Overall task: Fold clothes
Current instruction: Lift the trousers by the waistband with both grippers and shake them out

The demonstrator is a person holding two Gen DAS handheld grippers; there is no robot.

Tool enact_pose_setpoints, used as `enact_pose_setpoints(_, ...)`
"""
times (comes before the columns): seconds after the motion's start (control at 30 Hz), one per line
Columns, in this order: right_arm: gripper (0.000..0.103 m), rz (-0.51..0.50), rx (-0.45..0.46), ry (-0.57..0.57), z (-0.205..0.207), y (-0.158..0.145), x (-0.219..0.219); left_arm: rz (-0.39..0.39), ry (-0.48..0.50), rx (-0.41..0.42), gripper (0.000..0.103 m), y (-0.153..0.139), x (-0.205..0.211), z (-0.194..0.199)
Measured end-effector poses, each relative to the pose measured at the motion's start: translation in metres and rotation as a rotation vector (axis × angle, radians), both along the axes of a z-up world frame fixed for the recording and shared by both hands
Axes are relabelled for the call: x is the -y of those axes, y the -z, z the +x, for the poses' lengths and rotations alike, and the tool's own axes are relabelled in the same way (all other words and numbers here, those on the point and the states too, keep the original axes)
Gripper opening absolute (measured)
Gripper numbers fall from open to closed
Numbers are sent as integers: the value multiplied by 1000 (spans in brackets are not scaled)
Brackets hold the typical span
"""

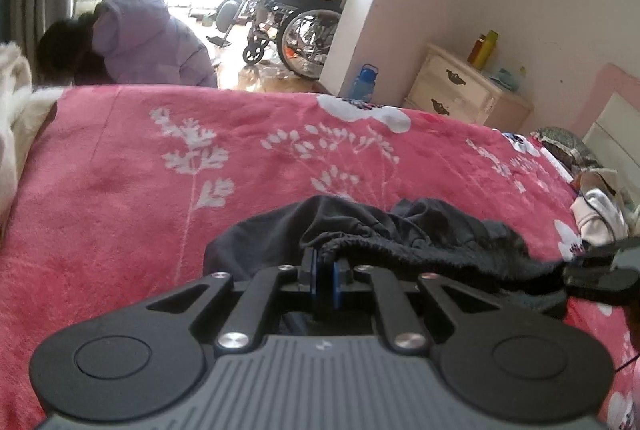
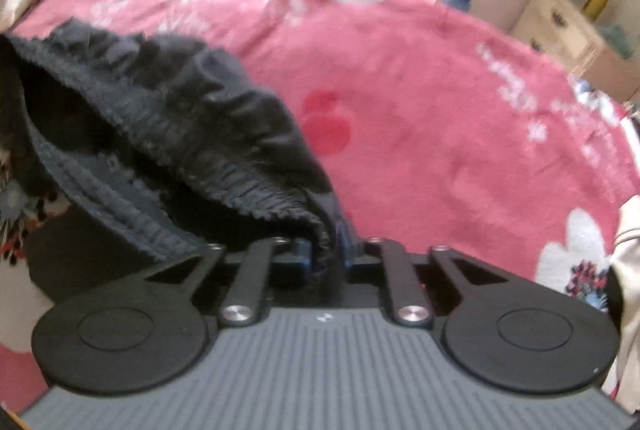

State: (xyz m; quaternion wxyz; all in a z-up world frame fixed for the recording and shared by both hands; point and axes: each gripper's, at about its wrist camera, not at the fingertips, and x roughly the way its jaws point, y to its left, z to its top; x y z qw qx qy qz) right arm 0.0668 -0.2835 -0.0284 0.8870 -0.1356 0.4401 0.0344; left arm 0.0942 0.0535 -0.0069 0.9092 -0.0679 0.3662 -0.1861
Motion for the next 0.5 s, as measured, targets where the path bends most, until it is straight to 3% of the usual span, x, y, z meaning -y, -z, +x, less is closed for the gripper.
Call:
enact_pose_setpoints(0.17, 4, -88, 264, -22, -22, -42, -15, -3, -22, 131, 7, -32, 0, -16)
enact_pose_setpoints(0.5, 4, -71, 778, -23, -72, -173, -16, -212, -136, 540, 7, -169, -21, -64)
